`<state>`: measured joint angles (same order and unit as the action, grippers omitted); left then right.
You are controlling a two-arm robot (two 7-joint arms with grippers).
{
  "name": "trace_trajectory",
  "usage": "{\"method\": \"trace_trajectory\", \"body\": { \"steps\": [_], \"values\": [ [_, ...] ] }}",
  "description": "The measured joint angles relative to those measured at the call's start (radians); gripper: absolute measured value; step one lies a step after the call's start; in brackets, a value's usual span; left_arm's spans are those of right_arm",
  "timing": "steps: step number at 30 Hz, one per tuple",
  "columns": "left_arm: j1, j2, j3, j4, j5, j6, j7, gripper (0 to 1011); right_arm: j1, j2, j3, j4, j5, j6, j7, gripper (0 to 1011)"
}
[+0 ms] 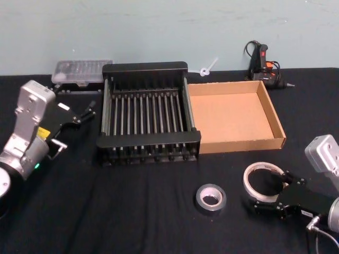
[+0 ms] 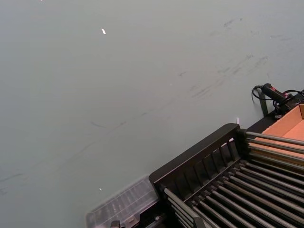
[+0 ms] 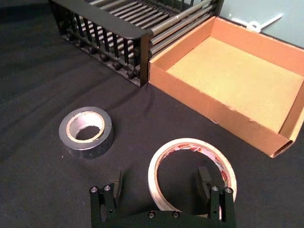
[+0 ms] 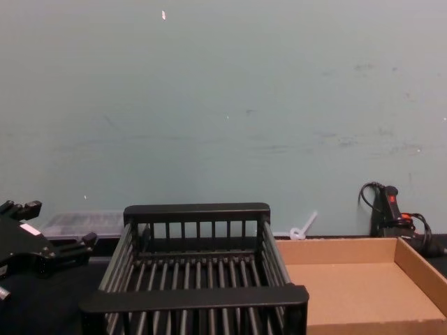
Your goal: Pick up the white tape and place it into the black box , Pick up the silver tape and place it into the brown box.
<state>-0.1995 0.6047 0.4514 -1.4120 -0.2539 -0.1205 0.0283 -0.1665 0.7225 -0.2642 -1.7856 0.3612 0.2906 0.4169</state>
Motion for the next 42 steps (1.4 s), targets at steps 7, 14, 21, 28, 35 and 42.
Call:
{"method": "trace_trajectory", "body": {
  "steps": [7, 14, 21, 28, 35, 42],
  "values": [
    [0.000, 0.000, 0.000, 0.000, 0.000, 0.000, 0.000, 1002, 0.023, -0.008, -0.016, 0.024, -0.004, 0.017, 0.016, 1000],
    [0.000, 0.000, 0.000, 0.000, 0.000, 0.000, 0.000, 1001, 0.041, -0.014, -0.027, 0.045, -0.004, 0.028, 0.026, 1000],
    [0.000, 0.000, 0.000, 0.000, 0.000, 0.000, 0.000, 1002, 0.053, -0.017, -0.034, 0.058, 0.001, 0.037, 0.028, 1000],
    [0.000, 0.000, 0.000, 0.000, 0.000, 0.000, 0.000, 1001, 0.059, -0.018, -0.037, 0.063, 0.004, 0.041, 0.027, 1000],
    [0.000, 0.000, 0.000, 0.000, 0.000, 0.000, 0.000, 1001, 0.064, -0.016, -0.040, 0.067, 0.005, 0.046, 0.026, 1000],
    [0.000, 0.000, 0.000, 0.000, 0.000, 0.000, 0.000, 1001, 0.070, -0.015, -0.045, 0.073, 0.006, 0.050, 0.026, 1000]
  ]
}}
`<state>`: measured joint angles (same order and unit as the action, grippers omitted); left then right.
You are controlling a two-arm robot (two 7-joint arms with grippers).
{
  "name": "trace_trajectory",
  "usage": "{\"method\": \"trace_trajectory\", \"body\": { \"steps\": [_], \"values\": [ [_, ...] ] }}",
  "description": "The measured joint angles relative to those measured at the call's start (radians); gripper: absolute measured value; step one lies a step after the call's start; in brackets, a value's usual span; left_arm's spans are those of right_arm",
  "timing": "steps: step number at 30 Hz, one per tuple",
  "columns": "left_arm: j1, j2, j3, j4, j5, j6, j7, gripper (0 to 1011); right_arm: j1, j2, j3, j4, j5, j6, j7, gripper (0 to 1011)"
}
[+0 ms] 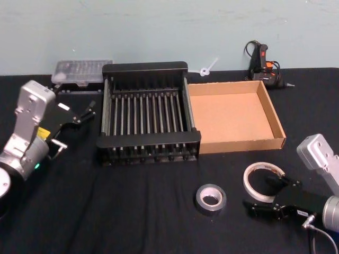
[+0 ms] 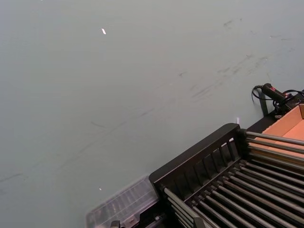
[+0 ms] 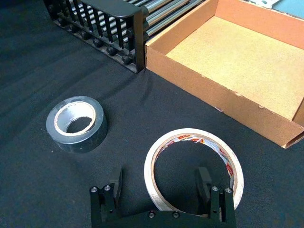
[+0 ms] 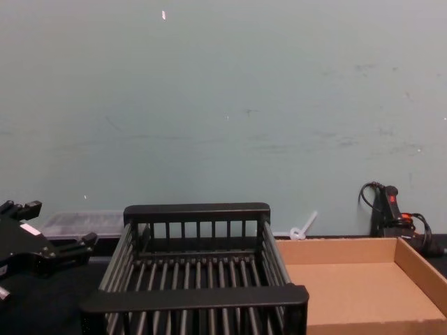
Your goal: Pick up the white tape and place it into the black box , Pick up the silver tape and place it into the brown box.
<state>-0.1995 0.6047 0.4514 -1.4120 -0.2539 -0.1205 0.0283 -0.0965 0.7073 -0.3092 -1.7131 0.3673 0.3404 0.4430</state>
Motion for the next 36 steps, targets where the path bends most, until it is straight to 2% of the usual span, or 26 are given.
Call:
{"method": "trace_trajectory", "body": {
  "steps": [31, 36],
  "values": [
    [0.000, 0.000, 0.000, 0.000, 0.000, 0.000, 0.000, 1001, 0.005, 0.001, -0.007, 0.006, -0.007, -0.008, 0.000, 1002],
    [0.000, 0.000, 0.000, 0.000, 0.000, 0.000, 0.000, 1001, 0.005, 0.001, -0.006, 0.005, -0.007, -0.008, 0.000, 902]
  ]
}}
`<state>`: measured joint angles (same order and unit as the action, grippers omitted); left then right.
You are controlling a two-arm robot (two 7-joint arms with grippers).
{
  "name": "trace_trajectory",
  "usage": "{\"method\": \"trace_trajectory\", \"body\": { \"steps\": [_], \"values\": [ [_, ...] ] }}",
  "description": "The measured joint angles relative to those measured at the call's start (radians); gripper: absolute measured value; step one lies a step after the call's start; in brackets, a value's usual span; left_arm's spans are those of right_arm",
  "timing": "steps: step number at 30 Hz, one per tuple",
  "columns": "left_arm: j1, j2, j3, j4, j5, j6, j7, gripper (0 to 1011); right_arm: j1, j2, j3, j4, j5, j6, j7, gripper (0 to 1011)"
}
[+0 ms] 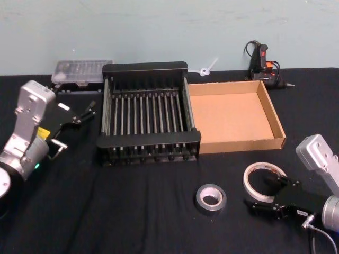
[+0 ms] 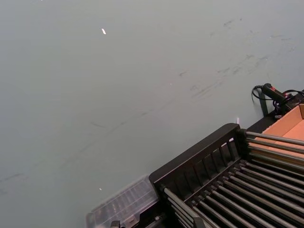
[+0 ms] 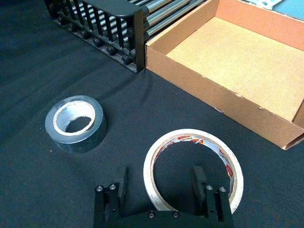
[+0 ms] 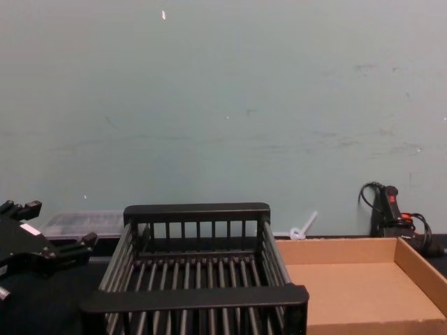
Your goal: Pick up the white tape and place it into the black box , Pick up the silver tape and place it into the brown box.
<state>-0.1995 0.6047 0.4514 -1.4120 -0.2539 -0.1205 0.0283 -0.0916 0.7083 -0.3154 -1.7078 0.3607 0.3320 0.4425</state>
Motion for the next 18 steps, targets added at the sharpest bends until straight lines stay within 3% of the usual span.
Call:
{"method": "trace_trajectory", "body": {
  "steps": [7, 13, 18],
  "values": [
    [0.000, 0.000, 0.000, 0.000, 0.000, 0.000, 0.000, 1001, 0.000, 0.000, 0.000, 0.000, 0.000, 0.000, 0.000, 748],
    [0.000, 0.000, 0.000, 0.000, 0.000, 0.000, 0.000, 1001, 0.000, 0.000, 0.000, 0.000, 0.000, 0.000, 0.000, 509],
    [0.000, 0.000, 0.000, 0.000, 0.000, 0.000, 0.000, 1001, 0.000, 0.000, 0.000, 0.000, 0.000, 0.000, 0.000, 366]
  ]
}}
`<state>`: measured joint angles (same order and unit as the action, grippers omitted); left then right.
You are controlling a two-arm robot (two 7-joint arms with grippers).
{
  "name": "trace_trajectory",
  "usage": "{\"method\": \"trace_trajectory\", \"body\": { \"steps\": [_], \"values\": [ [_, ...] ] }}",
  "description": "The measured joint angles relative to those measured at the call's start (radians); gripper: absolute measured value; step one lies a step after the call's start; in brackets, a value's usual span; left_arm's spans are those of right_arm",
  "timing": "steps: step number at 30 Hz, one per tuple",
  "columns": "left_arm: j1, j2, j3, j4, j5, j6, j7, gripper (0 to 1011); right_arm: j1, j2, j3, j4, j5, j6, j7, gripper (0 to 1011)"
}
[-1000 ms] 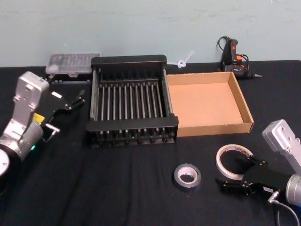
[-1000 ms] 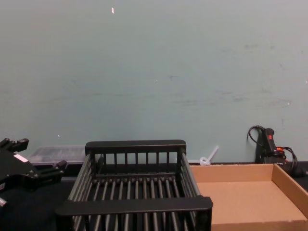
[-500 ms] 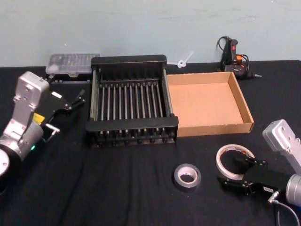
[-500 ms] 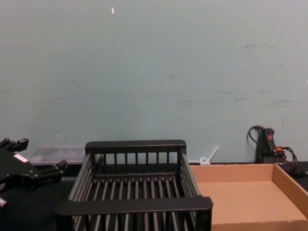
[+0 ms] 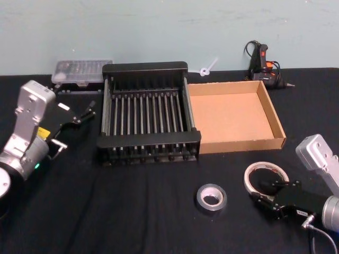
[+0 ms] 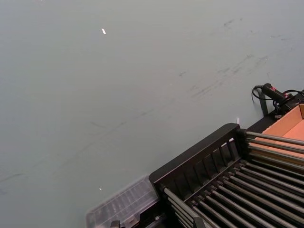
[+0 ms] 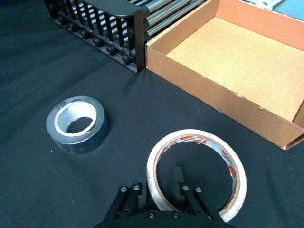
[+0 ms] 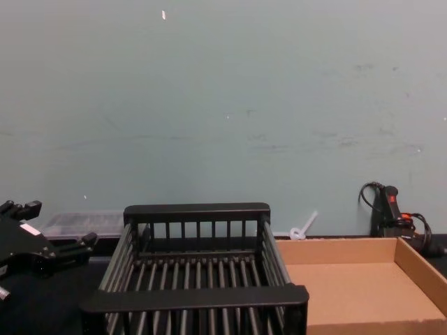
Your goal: Pick up the white tape and place it into the black box , Pick up the silver tape and place it into the brown box.
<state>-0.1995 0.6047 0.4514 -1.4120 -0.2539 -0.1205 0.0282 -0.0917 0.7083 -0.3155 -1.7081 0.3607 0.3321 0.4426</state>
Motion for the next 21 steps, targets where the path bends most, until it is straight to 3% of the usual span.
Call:
{"method": "trace_trajectory", "body": {
  "steps": [7, 12, 21],
  "values": [
    [0.000, 0.000, 0.000, 0.000, 0.000, 0.000, 0.000, 1001, 0.000, 0.000, 0.000, 0.000, 0.000, 0.000, 0.000, 151],
    [0.000, 0.000, 0.000, 0.000, 0.000, 0.000, 0.000, 1002, 0.000, 0.000, 0.000, 0.000, 0.000, 0.000, 0.000, 99],
    [0.000, 0.000, 0.000, 0.000, 0.000, 0.000, 0.000, 1001, 0.000, 0.000, 0.000, 0.000, 0.000, 0.000, 0.000, 98]
  ]
}}
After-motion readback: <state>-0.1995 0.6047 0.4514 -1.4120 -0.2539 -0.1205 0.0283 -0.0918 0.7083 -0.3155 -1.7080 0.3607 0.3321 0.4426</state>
